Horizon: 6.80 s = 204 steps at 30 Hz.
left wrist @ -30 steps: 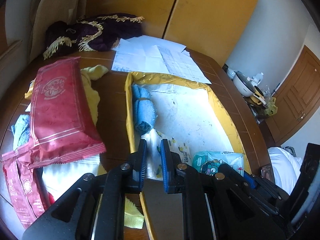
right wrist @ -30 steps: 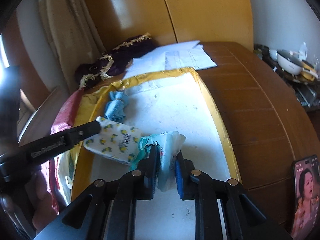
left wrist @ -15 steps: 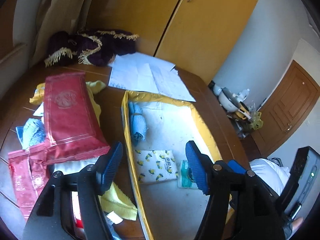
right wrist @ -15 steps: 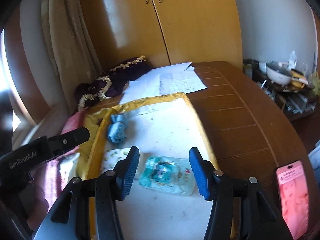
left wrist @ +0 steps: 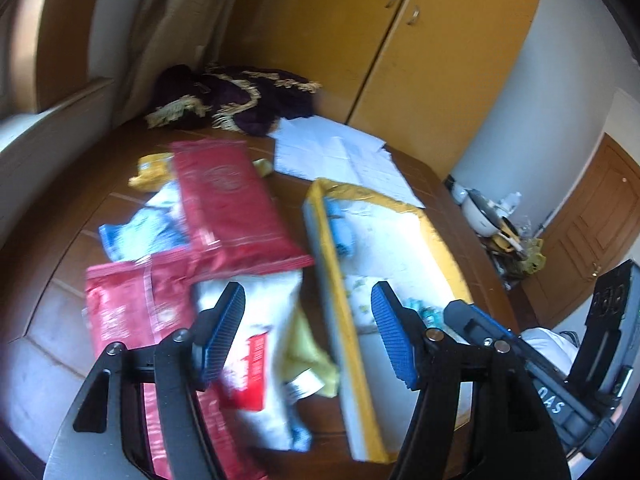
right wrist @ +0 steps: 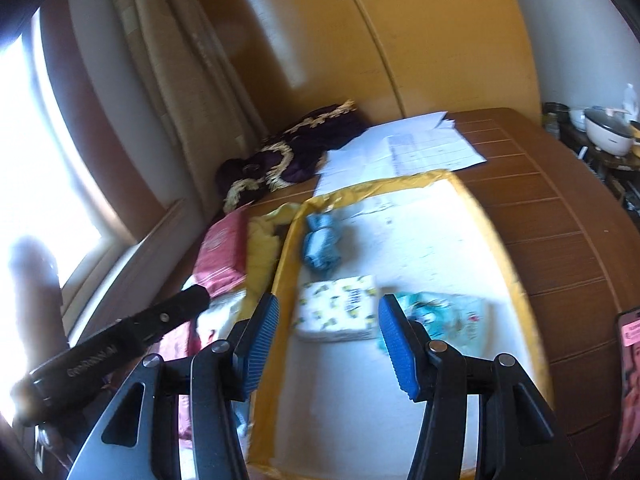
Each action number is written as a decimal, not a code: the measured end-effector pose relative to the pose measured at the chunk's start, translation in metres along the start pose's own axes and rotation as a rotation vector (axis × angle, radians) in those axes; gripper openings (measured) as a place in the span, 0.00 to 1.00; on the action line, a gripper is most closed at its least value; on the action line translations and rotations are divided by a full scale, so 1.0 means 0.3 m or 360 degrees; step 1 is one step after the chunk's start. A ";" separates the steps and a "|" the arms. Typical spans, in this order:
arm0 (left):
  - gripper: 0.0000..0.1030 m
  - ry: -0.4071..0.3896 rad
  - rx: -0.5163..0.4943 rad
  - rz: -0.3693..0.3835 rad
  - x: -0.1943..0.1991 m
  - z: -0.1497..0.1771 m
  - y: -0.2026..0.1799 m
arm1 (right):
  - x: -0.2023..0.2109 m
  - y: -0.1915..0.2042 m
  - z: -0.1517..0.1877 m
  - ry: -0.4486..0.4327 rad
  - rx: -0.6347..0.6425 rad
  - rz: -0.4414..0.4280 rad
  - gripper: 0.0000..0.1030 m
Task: Organize soft objects
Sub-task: 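Move both open tools back over the pile, then grasp the large red foil bag with the left tool while the right grasps the dark red packet, then carry both red packets over the tray, then lower both red packets into the tray and open both tools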
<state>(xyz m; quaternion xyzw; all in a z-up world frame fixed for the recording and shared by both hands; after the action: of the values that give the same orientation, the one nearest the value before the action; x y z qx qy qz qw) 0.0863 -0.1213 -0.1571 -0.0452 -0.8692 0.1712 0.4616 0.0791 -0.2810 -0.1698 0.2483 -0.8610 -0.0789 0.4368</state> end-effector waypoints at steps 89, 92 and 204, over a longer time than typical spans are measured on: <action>0.60 0.0056 0.0432 0.0047 0.086 0.129 0.431 | -0.391 0.439 -0.203 0.0282 0.0394 0.0039 0.65; 0.60 0.0058 0.0453 0.0056 0.077 0.120 0.452 | -0.440 0.436 -0.259 0.0291 0.0412 0.0111 0.81; 0.71 0.0601 -0.0068 0.0367 -0.376 -0.175 -0.270 | -0.116 -0.300 -0.174 0.0116 -0.0136 0.0268 0.74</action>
<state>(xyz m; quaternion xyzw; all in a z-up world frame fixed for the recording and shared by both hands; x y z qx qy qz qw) 0.1999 -0.2106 -0.1913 -0.1851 -0.7599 0.1930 0.5925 0.1700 -0.3372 -0.1947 0.1589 -0.8583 -0.0695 0.4830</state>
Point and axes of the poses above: each gripper's, at about its wrist camera, not at the fingertips, and x roughly against the way its jaws point, y to its left, z to its underside, the point moved 9 cm from there along -x, roughly the way its jaws point, and after that the axes turned 14 degrees about y, right-handed, at the moved point
